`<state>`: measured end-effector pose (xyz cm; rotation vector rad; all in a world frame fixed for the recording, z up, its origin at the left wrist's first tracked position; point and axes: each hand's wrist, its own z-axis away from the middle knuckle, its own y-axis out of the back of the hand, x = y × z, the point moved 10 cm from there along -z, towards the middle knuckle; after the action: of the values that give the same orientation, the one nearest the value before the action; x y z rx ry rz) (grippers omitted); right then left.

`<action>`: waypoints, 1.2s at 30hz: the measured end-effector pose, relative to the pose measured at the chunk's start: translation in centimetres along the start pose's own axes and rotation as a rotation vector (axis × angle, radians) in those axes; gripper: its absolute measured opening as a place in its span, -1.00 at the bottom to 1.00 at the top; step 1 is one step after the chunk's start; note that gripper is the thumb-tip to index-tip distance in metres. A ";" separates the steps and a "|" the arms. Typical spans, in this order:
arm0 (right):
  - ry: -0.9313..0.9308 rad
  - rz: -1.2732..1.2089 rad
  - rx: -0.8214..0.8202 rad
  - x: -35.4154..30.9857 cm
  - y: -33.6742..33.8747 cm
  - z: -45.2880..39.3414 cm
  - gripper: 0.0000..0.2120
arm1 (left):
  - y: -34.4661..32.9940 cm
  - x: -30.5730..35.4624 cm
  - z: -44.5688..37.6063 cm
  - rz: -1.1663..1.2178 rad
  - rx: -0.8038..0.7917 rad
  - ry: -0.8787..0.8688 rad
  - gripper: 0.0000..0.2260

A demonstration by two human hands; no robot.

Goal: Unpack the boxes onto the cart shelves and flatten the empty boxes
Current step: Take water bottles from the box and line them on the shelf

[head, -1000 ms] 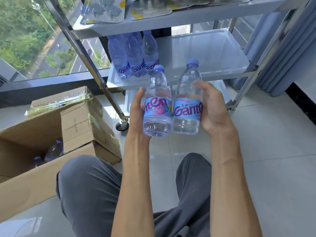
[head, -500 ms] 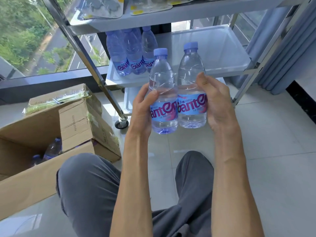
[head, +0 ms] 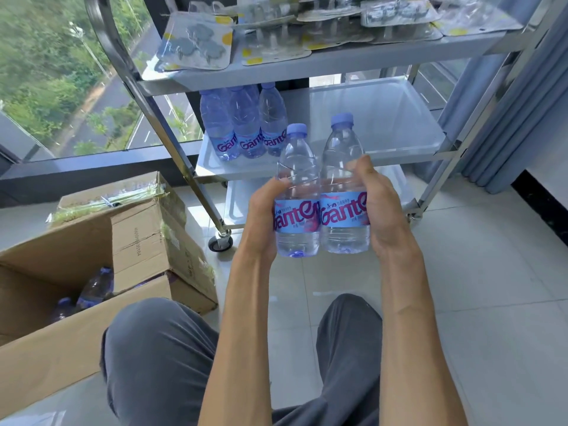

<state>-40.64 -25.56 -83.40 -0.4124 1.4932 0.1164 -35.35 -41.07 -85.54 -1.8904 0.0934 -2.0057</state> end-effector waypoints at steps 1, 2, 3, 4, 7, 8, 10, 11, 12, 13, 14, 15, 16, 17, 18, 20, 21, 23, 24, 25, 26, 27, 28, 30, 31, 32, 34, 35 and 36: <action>-0.021 -0.006 -0.020 0.5 0.0 -0.1 -0.52 | 0.2 -0.3 -0.1 -0.039 0.010 0.016 -0.79; -0.036 -0.006 -0.028 1.0 0.1 -0.1 -0.53 | 0.5 -0.7 -0.2 -0.062 0.026 0.027 -0.78; -0.040 0.001 -0.016 1.5 0.5 -0.2 -0.57 | 0.8 -1.1 -0.2 -0.062 0.041 0.036 -0.76; -0.045 0.003 0.003 1.9 1.0 -0.3 -0.62 | 1.2 -1.6 -0.4 -0.049 0.056 0.046 -0.74; -0.043 0.006 0.049 3.0 2.1 -0.7 -0.65 | 2.3 -2.9 -0.7 -0.035 0.138 0.077 -0.65; -0.039 0.000 0.050 3.3 2.2 -0.9 -0.66 | 2.7 -3.3 -0.8 -0.030 0.166 0.080 -0.62; -0.038 -0.026 0.052 3.9 2.4 -1.4 -0.66 | 3.4 -3.4 -1.2 -0.031 0.218 0.056 -0.61; -0.039 -0.045 0.064 4.2 2.6 -1.7 -0.66 | 3.7 -3.2 -1.5 -0.033 0.242 0.035 -0.63; -0.039 -0.060 0.084 4.4 2.8 -2.1 -0.67 | 4.0 -3.0 -1.8 -0.033 0.269 0.013 -0.66; -0.032 -0.058 0.111 4.5 3.1 -2.5 -0.68 | 4.4 -2.7 -2.1 -0.037 0.301 -0.010 -0.71; -0.023 -0.038 0.138 4.5 3.3 -3.0 -0.70 | 4.9 -2.3 -2.5 -0.045 0.334 -0.035 -0.77; -0.007 -0.004 0.163 4.4 3.4 -3.5 -0.73 | 5.3 -1.9 -3.0 -0.066 0.367 -0.061 -0.81; 0.018 0.035 0.182 4.1 3.4 -4.1 -0.77 | 5.7 -1.4 -3.6 -0.091 0.396 -0.092 -0.84; 0.054 0.076 0.196 3.7 3.3 -4.7 -0.80 | 6.0 -0.9 -4.2 -0.116 0.424 -0.123 -0.85; 0.091 0.114 0.209 3.3 3.2 -5.3 -0.81 | 6.3 -0.5 -4.9 -0.136 0.454 -0.151 -0.84; 0.138 0.184 0.245 2.8 3.1 -6.7 -0.77 | 6.9 0.0 -6.3 -0.168 0.522 -0.189 -0.78; 0.159 0.214 0.262 2.6 3.0 -7.5 -0.75 | 7.0 0.2 -7.1 -0.193 0.553 -0.200 -0.74; 0.209 0.263 0.291 2.2 2.9 -9.2 -0.71 | 6.7 0.5 -8.6 -0.261 0.592 -0.229 -0.68; 0.228 0.280 0.306 2.0 2.9 -10.1 -0.70 | 6.3 0.7 -9.4 -0.290 0.600 -0.253 -0.67; 0.244 0.293 0.319 1.8 3.0 -11.0 -0.68 | 5.8 0.9 -10.2 -0.312 0.600 -0.279 -0.67; 0.257 0.302 0.332 1.8 3.1 -11.9 -0.67 | 5.3 0.9 -11.1 -0.323 0.596 -0.297 -0.66; 0.265 0.310 0.347 1.8 3.3 -12.8 -0.66 | 4.7 0.7 -12.0 -0.322 0.592 -0.303 -0.65; 0.271 0.316 0.362 1.8 3.6 -13.6 -0.65 | 4.1 0.5 -12.8 -0.317 0.592 -0.304 -0.65; 0.287 0.311 0.386 2.0 4.2 -15.0 -0.65 | 3.4 0.2 -14.2 -0.314 0.612 -0.306 -0.67; 0.295 0.298 0.395 2.2 4.6 -15.6 -0.65 | 3.2 0.0 -14.9 -0.315 0.630 -0.310 -0.69; 0.301 0.282 0.402 2.4 5.0 -16.2 -0.64 | 3.0 0.0 -15.4 -0.322 0.645 -0.318 -0.71; 0.302 0.261 0.415 2.7 5.5 -17.2 -0.61 | 2.8 0.4 -16.5 -0.353 0.642 -0.349 -0.74; 0.299 0.254 0.423 2.8 5.7 -17.8 -0.60 | 2.6 0.7 -17.1 -0.373 0.624 -0.368 -0.73; 0.299 0.249 0.428 2.9 5.9 -18.3 -0.60 | 2.6 1.1 -17.6 -0.394 0.613 -0.387 -0.70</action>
<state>-59.54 -26.75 -87.78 0.1085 1.8069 -0.0726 -51.91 -47.46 -86.94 -1.9123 -0.9465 -1.5665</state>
